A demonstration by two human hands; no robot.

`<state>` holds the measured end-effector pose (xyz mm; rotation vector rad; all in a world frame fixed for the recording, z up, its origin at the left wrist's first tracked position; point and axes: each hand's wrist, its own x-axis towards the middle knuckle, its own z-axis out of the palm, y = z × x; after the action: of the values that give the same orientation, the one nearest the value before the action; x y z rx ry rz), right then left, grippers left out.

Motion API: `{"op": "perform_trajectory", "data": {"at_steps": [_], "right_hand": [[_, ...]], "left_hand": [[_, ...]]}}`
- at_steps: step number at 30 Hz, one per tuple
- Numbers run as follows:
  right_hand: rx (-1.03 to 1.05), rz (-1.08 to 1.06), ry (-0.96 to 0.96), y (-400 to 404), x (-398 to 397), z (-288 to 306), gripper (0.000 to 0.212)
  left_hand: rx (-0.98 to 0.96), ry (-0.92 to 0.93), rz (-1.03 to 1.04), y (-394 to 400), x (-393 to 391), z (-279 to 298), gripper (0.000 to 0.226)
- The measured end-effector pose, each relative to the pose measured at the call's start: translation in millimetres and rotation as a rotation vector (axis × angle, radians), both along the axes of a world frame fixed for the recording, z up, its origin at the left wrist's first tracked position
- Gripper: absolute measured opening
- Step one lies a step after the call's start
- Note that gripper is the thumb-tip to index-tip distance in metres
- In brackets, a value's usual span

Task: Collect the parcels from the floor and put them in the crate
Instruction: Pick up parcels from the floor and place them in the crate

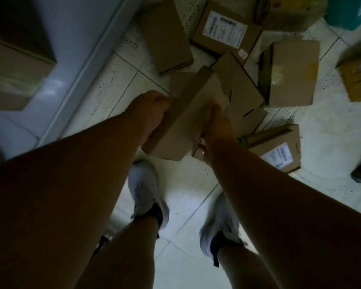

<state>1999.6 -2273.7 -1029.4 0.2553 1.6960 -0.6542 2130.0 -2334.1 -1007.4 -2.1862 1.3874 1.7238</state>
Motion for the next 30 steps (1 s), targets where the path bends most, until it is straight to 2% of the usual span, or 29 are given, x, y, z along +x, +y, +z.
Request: {"op": "perform_trajectory", "data": {"at_steps": [1,3,4,5,6,7,8,9,11,13,15,17,18,21,23,26,30], "right_hand": [[-0.048,-0.03,-0.112,0.5,-0.1,28.6,0.066],[-0.131,-0.079,-0.271,-1.7,-1.5,91.1,0.055],[-0.16,-0.077,-0.339,-2.4,-3.5,127.2,0.058],[-0.178,-0.02,-0.379,-2.7,-6.8,164.5,0.067],[-0.199,0.081,-0.407,-5.2,-10.0,202.8,0.069],[-0.235,0.194,-0.37,-8.6,-15.5,239.6,0.051],[-0.259,0.236,-0.356,-9.4,-21.7,271.9,0.022],[-0.288,0.254,-0.307,-8.9,-27.1,300.3,0.018],[-0.296,0.262,-0.299,-7.1,-29.9,357.7,0.021],[-0.313,0.225,-0.306,-3.6,-27.8,410.7,0.049],[-0.309,0.275,-0.277,1.9,-25.1,464.6,0.064],[-0.409,0.503,-0.16,11.1,-17.9,518.2,0.065],[-0.483,0.666,-0.041,15.2,-10.9,538.3,0.063],[-0.666,0.977,0.263,34.6,12.9,586.6,0.058],[-0.72,1.063,0.336,50.4,28.9,606.4,0.063],[-0.827,1.063,0.394,72.8,52.0,625.9,0.053],[-0.974,1.171,0.438,99.0,77.0,643.3,0.049]], "left_hand": [[0.082,0.108,0.053,8.6,-2.2,28.4,0.038],[0.193,0.235,0.174,22.7,-3.0,88.0,0.092],[0.244,0.27,0.246,28.6,-1.5,117.4,0.112],[0.293,0.328,0.292,34.4,0.6,146.9,0.119],[0.323,0.411,0.312,38.2,3.0,176.1,0.113],[0.32,0.476,0.306,42.0,3.9,207.3,0.098],[0.296,0.495,0.302,46.1,4.6,238.6,0.085],[0.262,0.504,0.318,50.1,4.7,271.4,0.079],[0.189,0.468,0.386,59.9,7.4,328.1,0.084],[0.044,0.408,0.478,70.6,9.5,380.1,0.092],[-0.148,0.283,0.595,84.4,14.5,429.2,0.086],[-0.331,0.127,0.668,101.7,14.4,483.3,0.067],[-0.411,0.046,0.687,111.1,13.6,505.7,0.058],[-0.52,-0.131,0.773,142.1,8.4,558.4,0.051],[-0.567,-0.176,0.868,164.8,12.6,581.8,0.045],[-0.596,-0.221,0.961,196.1,30.4,605.4,0.041],[-0.604,-0.094,1.065,238.6,57.1,624.3,0.032]]}}
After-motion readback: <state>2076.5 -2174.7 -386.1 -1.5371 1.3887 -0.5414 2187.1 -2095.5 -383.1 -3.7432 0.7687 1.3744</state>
